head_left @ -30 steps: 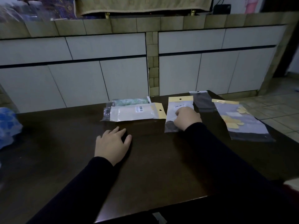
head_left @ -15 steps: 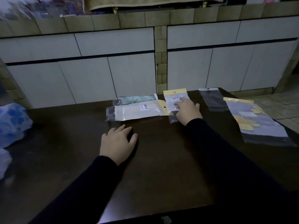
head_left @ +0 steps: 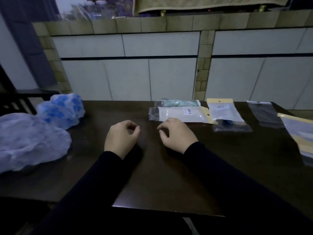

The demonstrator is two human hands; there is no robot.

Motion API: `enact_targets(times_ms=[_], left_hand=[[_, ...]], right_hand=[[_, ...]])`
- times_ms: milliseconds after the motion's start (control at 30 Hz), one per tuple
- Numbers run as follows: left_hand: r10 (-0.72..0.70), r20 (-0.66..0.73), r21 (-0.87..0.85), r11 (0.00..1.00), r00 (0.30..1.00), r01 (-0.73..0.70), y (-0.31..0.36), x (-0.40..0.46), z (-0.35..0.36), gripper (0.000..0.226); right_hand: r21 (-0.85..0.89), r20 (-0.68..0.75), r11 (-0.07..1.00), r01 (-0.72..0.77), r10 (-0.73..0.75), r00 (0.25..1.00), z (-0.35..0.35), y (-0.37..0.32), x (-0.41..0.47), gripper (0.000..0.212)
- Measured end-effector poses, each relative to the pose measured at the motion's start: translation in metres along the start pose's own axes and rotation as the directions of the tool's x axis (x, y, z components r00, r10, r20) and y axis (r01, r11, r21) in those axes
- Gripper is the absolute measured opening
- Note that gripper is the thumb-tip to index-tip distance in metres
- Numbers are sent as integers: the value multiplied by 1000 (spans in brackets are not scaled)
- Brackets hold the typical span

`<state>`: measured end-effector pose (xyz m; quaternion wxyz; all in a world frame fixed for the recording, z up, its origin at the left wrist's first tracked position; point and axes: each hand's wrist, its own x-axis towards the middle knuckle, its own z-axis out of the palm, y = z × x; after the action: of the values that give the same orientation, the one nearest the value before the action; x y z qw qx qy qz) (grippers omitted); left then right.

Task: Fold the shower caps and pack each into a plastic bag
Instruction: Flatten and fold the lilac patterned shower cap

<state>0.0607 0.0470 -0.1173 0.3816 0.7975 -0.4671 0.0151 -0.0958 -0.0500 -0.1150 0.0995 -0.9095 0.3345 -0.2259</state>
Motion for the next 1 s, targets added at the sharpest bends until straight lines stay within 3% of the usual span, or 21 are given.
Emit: enact_targets(times_ms=[233, 433, 533, 667, 767, 833, 900, 1000], left_hand=[[106, -204, 235, 970, 973, -56, -55, -10, -71, 15], [194, -358, 483, 875, 913, 4, -90, -18, -131, 21], [149, -411, 572, 811, 900, 127, -108, -28, -155, 30], [30, -432, 558, 794, 901, 242, -131, -39, -168, 49], [-36, -383, 535, 806, 923, 254, -148, -43, -169, 52], [-70, -362, 511, 819, 930, 260, -154, -45, -167, 49], [-65, -353, 505, 826, 933, 249, -155, -48, -165, 43], [-32, -339, 520, 826, 940, 215, -153, -50, -162, 45]], right_hand=[[100, 65, 979, 179, -186, 980, 41, -77, 36, 27], [224, 72, 919, 324, -347, 935, 69, -157, 60, 30], [325, 105, 877, 354, -406, 908, 83, -189, 69, 48], [345, 154, 850, 399, -470, 869, 99, -217, 74, 74], [350, 206, 846, 401, -488, 848, 110, -222, 73, 64], [337, 199, 847, 410, -490, 848, 116, -221, 73, 43], [322, 183, 851, 416, -487, 854, 118, -220, 72, 24], [417, 132, 834, 361, -449, 884, 115, -214, 69, 17]])
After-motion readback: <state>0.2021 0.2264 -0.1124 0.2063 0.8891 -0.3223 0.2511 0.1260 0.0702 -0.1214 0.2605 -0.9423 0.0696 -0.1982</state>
